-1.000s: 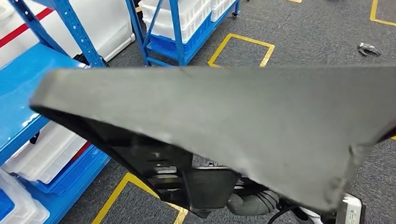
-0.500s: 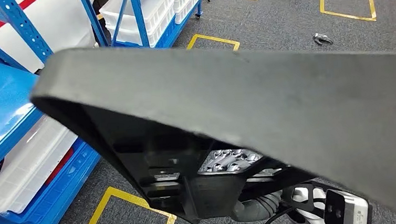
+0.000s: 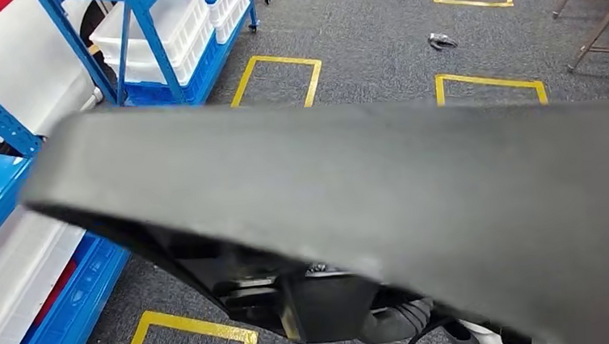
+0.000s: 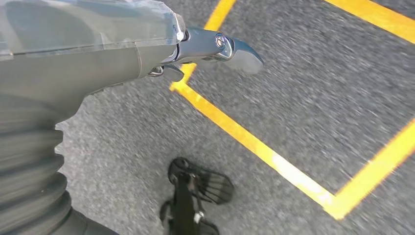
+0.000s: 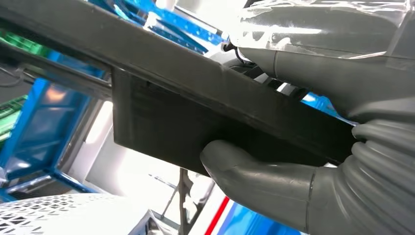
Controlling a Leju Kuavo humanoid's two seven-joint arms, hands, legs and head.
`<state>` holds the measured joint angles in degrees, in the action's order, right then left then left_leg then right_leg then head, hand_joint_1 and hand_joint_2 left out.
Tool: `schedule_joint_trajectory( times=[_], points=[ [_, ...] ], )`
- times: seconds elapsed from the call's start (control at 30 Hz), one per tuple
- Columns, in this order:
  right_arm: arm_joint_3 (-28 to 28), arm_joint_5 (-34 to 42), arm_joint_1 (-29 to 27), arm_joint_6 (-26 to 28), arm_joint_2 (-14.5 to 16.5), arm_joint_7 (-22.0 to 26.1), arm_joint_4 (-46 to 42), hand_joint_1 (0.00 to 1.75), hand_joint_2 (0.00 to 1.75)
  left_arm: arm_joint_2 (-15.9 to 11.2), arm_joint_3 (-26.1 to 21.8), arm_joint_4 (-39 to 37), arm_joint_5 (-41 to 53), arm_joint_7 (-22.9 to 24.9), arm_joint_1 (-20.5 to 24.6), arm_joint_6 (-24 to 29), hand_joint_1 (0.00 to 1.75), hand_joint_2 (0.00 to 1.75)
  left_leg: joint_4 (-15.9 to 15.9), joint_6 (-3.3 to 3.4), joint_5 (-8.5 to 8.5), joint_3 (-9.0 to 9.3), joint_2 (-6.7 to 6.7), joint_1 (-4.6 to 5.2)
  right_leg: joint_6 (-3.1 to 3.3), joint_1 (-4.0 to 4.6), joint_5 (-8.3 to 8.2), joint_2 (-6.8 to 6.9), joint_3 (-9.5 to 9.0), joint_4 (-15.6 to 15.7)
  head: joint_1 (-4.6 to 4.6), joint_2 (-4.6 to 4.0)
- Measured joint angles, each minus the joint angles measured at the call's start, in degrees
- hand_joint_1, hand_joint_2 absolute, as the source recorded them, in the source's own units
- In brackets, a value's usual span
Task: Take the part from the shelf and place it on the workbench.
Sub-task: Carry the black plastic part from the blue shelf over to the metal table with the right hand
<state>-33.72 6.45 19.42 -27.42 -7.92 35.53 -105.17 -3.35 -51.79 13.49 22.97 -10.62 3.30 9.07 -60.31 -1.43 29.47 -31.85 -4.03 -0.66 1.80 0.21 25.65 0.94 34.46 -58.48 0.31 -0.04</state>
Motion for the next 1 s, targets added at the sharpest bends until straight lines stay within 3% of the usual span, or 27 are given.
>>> schedule_joint_trajectory(
  times=[0.07, 0.1, 0.13, 0.17, 0.23, 0.3, 0.37, 0.43, 0.5, 0.57, 0.6, 0.63, 0.67, 0.7, 0.73, 0.8, 0.87, 1.0],
  points=[
    [0.00, 0.01, 0.39, -0.46, 0.08, 0.01, 0.62, 1.75, 1.75, 0.06, -0.45, 0.00, -0.20, 0.15, -0.13, 0.09, 0.00, 1.75, -6.55, -0.19, 3.40, -3.09, 2.66, -0.14, 0.48, -0.05, -0.11, -1.11, -0.10, 0.13, -0.05, 0.00],
    [-0.01, 0.01, 0.53, -0.62, 0.16, -0.02, 1.00, 1.75, 1.75, 0.07, -0.67, 0.00, -0.23, 0.27, -0.27, 0.14, 0.00, 1.75, -10.42, -0.27, 4.93, -5.02, 3.26, -0.16, 0.61, 0.02, -0.11, -1.76, -0.09, 0.08, -0.08, 0.00],
    [-0.02, 0.01, 0.61, -0.66, 0.24, -0.09, 1.37, 1.75, 1.75, 0.09, -0.84, 0.00, -0.21, 0.34, -0.37, 0.17, 0.00, 1.75, -13.12, -0.35, 5.56, -6.49, 3.50, -0.17, 0.64, 0.08, -0.09, -2.47, -0.09, 0.01, -0.08, 0.00],
    [-0.02, 0.02, 0.68, -0.65, 0.30, -0.22, 1.68, 1.75, 1.75, 0.11, -0.93, 0.00, -0.15, 0.33, -0.42, 0.18, 0.00, 1.75, -13.88, -0.40, 5.07, -7.09, 3.60, -0.18, 0.63, 0.11, -0.07, -3.17, -0.10, -0.09, -0.08, 0.00],
    [-0.03, 0.02, 0.75, -0.61, 0.42, -0.59, 2.08, 1.75, 1.75, 0.15, -0.98, 0.00, 0.16, 0.22, -0.39, 0.11, 0.00, 1.75, -9.02, -0.41, 1.24, -5.29, 4.18, -0.31, 0.49, 0.05, 0.06, -4.57, -0.15, -0.39, -0.08, 0.00],
    [-0.03, 0.01, 0.69, -0.60, 0.48, -0.95, 2.20, 1.75, 1.75, 0.16, -1.00, 0.00, 0.52, 0.11, -0.36, -0.01, 0.00, 1.75, -1.93, -0.27, -1.80, -2.22, 6.66, -0.62, 0.08, 0.01, 0.29, -5.91, 0.09, -0.91, -0.07, 0.00],
    [-0.03, -0.25, 0.40, -0.58, 0.49, -1.11, 2.20, 1.75, 1.75, 0.15, -1.01, 0.00, 0.83, 0.08, -0.38, -0.15, 0.00, 1.75, 0.89, 0.07, -2.22, -0.98, 8.21, -0.62, -0.58, -0.15, 0.21, -7.12, 0.59, -1.17, -0.07, 0.00],
    [-0.03, -0.72, -0.07, -0.56, 0.49, -1.09, 2.18, 1.75, 1.75, 0.15, -1.03, 0.01, 1.06, 0.04, -0.27, -0.29, 0.00, 1.75, 1.32, 0.73, -2.44, -0.81, 7.14, -0.52, -1.26, -0.37, -0.07, -8.19, 0.91, -1.01, -0.07, 0.00],
    [-0.03, -1.01, -0.39, -0.58, 0.48, -1.05, 2.12, 1.75, 1.75, 0.15, -1.03, 0.02, 1.18, -0.01, -0.02, -0.38, 0.00, 1.75, 1.98, 1.56, -2.81, -0.49, 5.78, -0.63, -1.74, -0.22, 0.96, -6.66, 1.60, -2.36, 0.09, -0.01],
    [-0.08, -1.21, -0.56, -0.62, 0.48, -1.05, 2.09, 1.75, 1.75, 0.13, -1.03, 0.02, 1.25, -0.09, 0.01, -0.57, 0.00, 1.75, 2.42, 2.11, -2.96, -0.28, 4.35, -0.54, -2.13, -0.14, 4.13, -3.31, 4.27, -8.04, 0.36, -0.01],
    [-0.15, -1.33, -0.72, -0.65, 0.48, -1.07, 2.11, 1.75, 1.75, 0.11, -1.03, 0.02, 1.26, -0.20, -0.07, -0.80, 0.00, 1.75, 2.45, 2.26, -2.93, -0.26, 3.62, -0.42, -2.30, -0.28, 5.76, -2.27, 6.12, -11.79, 0.46, 0.00],
    [-0.26, -1.46, -0.96, -0.67, 0.49, -1.06, 2.12, 1.75, 1.75, 0.09, -1.04, 0.02, 1.27, -0.39, -0.14, -1.08, 0.00, 1.75, 2.44, 2.33, -2.87, -0.26, 2.87, -0.34, -2.47, -0.44, 6.69, -1.76, 7.66, -14.85, 0.46, 0.00],
    [-0.39, -1.59, -1.19, -0.70, 0.50, -1.04, 2.13, 1.75, 1.75, 0.07, -1.04, 0.02, 1.27, -0.62, -0.16, -1.36, 0.00, 1.75, 2.43, 2.36, -2.79, -0.23, 2.16, -0.30, -2.57, -0.61, 6.63, -1.53, 8.38, -16.21, 0.46, 0.00],
    [-0.55, -1.68, -1.36, -0.70, 0.50, -0.98, 2.14, 1.75, 1.75, 0.05, -1.05, 0.02, 1.27, -0.86, -0.12, -1.60, 0.00, 1.75, 2.42, 2.33, -2.70, -0.16, 1.52, -0.28, -2.61, -0.73, 5.51, -1.32, 7.92, -15.26, 0.46, 0.00],
    [-0.71, -1.76, -1.45, -0.67, 0.51, -0.84, 2.14, 1.75, 1.75, 0.05, -1.06, 0.02, 1.27, -1.06, -0.07, -1.76, 0.00, 1.75, 2.42, 2.24, -2.59, -0.02, 0.91, -0.28, -2.55, -0.79, 3.68, -0.85, 6.38, -12.29, 0.46, 0.00],
    [-0.99, -1.82, -1.40, -0.63, 0.51, -0.43, 2.07, 1.75, 1.75, 0.05, -1.10, 0.02, 1.27, -1.22, -0.01, -1.92, 0.00, 1.75, 2.39, 1.90, -2.27, 0.36, -0.05, -0.16, -2.17, -0.43, 0.69, 1.64, 2.25, -4.52, 0.47, 0.00],
    [-1.13, -1.82, -1.31, -0.62, 0.51, -0.19, 1.99, 1.75, 1.75, 0.07, -1.15, 0.02, 1.26, -1.22, -0.04, -1.92, 0.00, 1.75, 2.33, 1.58, -2.03, 0.57, -0.53, 0.04, -1.88, 0.13, 0.12, 3.83, 0.21, -0.67, 0.48, 0.00],
    [-1.16, -1.81, -1.26, -0.62, 0.51, -0.17, 1.98, 1.75, 1.75, 0.07, -1.17, 0.02, 1.25, -1.22, -0.05, -1.92, 0.00, 1.75, 2.29, 1.49, -1.97, 0.57, -0.63, 0.12, -1.85, 0.35, 0.29, 4.05, 0.12, -0.40, 0.49, 0.00]
  ],
)
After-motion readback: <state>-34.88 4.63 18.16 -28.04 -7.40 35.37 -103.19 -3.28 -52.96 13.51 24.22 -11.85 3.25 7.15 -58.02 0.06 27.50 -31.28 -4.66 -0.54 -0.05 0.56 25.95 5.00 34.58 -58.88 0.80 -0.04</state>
